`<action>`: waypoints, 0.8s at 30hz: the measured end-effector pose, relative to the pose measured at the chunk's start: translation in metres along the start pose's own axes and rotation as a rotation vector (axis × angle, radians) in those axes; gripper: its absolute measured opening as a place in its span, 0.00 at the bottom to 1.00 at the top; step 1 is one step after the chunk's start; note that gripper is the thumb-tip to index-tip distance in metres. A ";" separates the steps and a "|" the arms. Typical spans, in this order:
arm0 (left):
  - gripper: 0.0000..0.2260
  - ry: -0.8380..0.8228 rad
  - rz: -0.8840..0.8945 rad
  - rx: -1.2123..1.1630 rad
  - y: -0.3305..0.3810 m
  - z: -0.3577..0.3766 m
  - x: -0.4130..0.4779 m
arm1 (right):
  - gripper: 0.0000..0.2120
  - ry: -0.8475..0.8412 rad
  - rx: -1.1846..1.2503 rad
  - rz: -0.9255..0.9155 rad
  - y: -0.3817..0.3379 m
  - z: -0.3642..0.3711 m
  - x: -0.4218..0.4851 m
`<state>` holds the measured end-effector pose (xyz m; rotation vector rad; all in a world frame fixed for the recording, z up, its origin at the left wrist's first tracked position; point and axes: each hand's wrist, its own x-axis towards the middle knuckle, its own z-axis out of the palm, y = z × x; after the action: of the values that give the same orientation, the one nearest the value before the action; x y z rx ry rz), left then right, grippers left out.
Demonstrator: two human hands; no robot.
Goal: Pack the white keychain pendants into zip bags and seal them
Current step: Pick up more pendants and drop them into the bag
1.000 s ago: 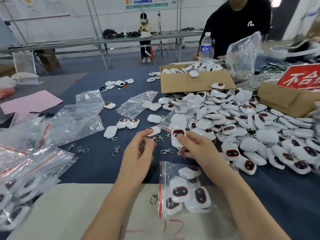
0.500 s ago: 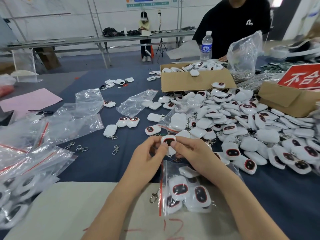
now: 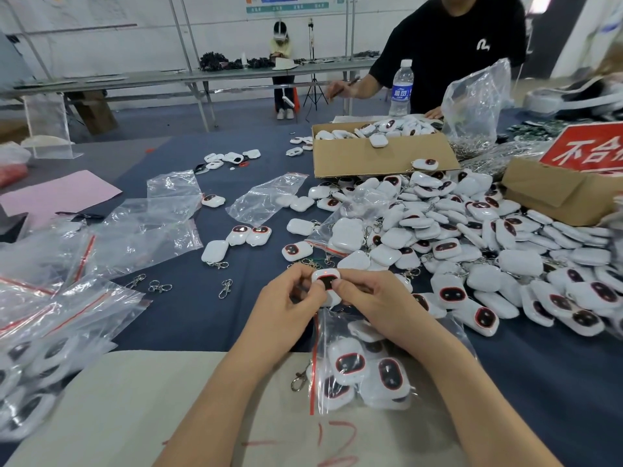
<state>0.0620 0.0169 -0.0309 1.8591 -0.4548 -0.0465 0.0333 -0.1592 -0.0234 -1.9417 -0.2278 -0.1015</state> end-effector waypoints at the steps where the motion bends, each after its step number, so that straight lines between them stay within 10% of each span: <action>1: 0.07 0.001 0.003 0.004 0.000 0.000 0.000 | 0.14 0.003 0.000 0.001 0.000 0.000 0.000; 5: 0.08 0.007 0.002 0.017 0.000 -0.001 0.000 | 0.25 0.016 -0.003 0.003 -0.003 0.002 0.001; 24: 0.07 -0.019 -0.013 0.018 0.000 0.000 0.000 | 0.11 0.120 0.067 0.081 -0.004 0.003 0.000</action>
<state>0.0623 0.0170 -0.0303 1.8803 -0.4575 -0.0686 0.0324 -0.1547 -0.0212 -1.8684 -0.0724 -0.1548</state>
